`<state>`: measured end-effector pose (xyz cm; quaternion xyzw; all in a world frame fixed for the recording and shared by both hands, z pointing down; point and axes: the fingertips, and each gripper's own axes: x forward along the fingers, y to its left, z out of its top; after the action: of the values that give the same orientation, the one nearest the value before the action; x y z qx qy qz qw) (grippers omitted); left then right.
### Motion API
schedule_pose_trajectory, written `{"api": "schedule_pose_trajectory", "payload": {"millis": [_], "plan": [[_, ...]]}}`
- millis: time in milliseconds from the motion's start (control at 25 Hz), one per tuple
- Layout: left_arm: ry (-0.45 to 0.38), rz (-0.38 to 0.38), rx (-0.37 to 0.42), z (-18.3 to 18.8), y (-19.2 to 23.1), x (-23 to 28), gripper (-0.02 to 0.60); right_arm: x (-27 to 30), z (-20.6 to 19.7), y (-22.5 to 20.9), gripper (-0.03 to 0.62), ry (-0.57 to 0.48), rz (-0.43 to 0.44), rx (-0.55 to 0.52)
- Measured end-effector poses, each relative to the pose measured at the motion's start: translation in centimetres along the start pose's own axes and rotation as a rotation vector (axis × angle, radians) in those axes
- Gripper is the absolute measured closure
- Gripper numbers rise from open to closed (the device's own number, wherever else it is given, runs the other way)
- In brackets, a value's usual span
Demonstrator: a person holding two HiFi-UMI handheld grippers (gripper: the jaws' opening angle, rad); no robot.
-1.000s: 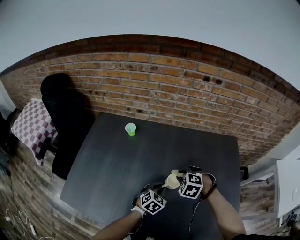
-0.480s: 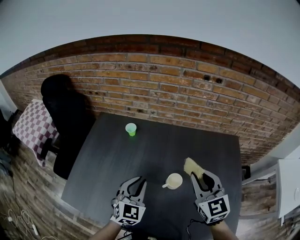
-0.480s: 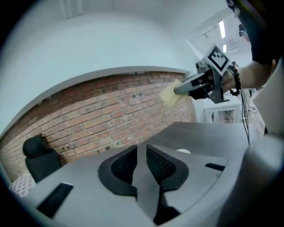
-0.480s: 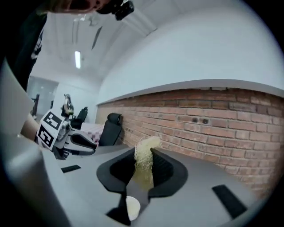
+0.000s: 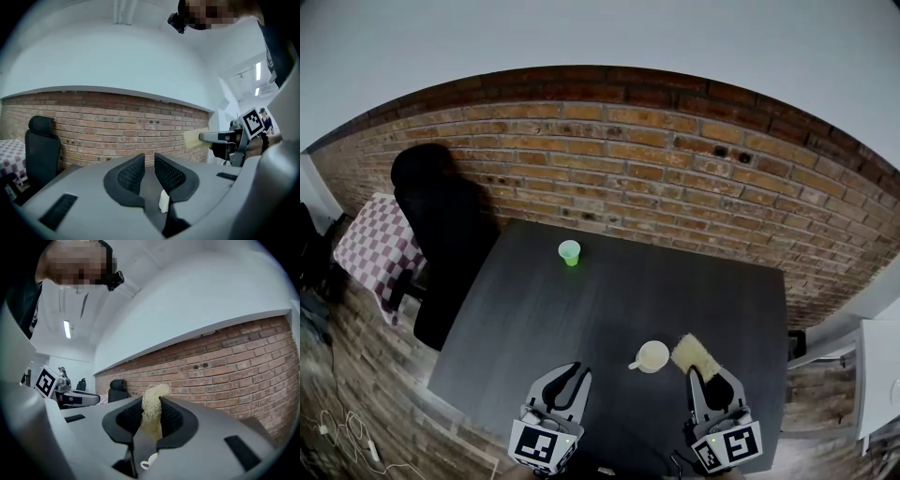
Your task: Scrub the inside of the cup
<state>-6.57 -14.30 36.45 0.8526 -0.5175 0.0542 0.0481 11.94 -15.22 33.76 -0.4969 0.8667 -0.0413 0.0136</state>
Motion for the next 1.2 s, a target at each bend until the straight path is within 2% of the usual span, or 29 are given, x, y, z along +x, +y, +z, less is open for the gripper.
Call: {"api": "schedule_pose_trajectory", "payload": {"millis": [160,440,560,880,1200], "plan": [[-0.033,-0.025,-0.015,0.5,-1.7,0.5,0.508,-0.5,0.4,0.4,0.503,-0.005,0.012,0.017],[0.054,-0.053,-0.019,-1.4,-2.7,0.6,0.508,-0.7,0.2,1.2,0.503,-0.025,0.022,0.024],[0.092,-0.070,0.021,-2.5,-3.4,0.6,0.508,-1.2,-0.3,0.5,0.503,-0.027,0.008,0.011],[0.143,-0.125,0.036,-3.9,-6.0,1.0,0.508,-3.4,-1.8,-1.4,0.503,0.000,-0.039,0.031],[0.168,-0.150,0.050,-5.1,-7.2,2.0,0.508,-4.4,-2.9,-2.1,0.505,0.012,-0.039,0.044]]}}
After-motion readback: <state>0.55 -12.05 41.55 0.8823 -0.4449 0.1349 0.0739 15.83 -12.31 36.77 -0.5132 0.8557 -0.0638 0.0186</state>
